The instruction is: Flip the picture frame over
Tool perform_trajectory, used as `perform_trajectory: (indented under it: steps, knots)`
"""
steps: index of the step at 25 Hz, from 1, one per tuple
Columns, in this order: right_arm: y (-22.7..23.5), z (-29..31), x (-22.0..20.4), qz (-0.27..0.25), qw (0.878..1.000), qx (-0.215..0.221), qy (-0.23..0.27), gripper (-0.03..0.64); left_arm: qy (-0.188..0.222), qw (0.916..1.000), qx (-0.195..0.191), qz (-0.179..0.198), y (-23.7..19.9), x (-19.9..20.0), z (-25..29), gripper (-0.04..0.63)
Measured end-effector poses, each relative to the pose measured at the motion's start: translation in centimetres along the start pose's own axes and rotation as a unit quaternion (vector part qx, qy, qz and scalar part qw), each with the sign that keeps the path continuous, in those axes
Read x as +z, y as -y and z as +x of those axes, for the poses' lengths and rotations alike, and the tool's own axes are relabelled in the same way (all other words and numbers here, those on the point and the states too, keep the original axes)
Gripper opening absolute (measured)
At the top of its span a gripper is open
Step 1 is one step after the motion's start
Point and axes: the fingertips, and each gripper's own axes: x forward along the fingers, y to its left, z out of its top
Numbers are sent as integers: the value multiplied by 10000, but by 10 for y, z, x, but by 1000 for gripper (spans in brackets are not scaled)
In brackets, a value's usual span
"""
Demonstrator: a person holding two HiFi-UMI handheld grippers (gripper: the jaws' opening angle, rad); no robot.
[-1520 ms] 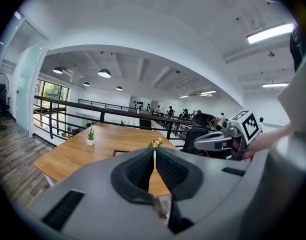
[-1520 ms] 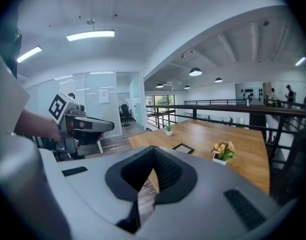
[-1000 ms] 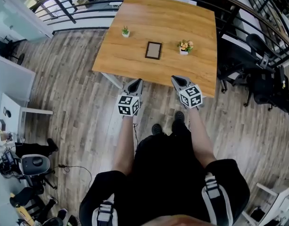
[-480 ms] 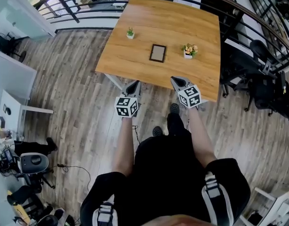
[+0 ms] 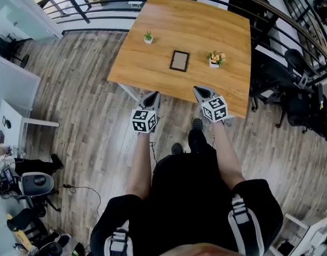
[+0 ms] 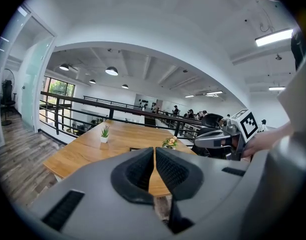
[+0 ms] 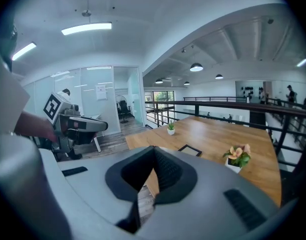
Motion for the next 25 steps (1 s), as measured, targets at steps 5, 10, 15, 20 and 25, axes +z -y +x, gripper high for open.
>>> perform_trajectory:
  steps: [5,10,15,20,25]
  knots:
    - [7,8,-2,-14,10000,42,-73,8,-31,9999,65,-116,-8,-1,10,31]
    - [23,18,0,48,9999,60,-103,8,-102,9999,46,-103,-9,2,28,31]
    - [41,27,1,70,9998,112,-113,8,-168,9998,82,-86,-12,3,46,31]
    - [64,37,2,95,9997,158,-131,8,-216,9997,116,-66,-13,8,71,31]
    - [90,53,4,177,9994,236,-153,8,-313,9994,160,-38,-15,10,98,31]
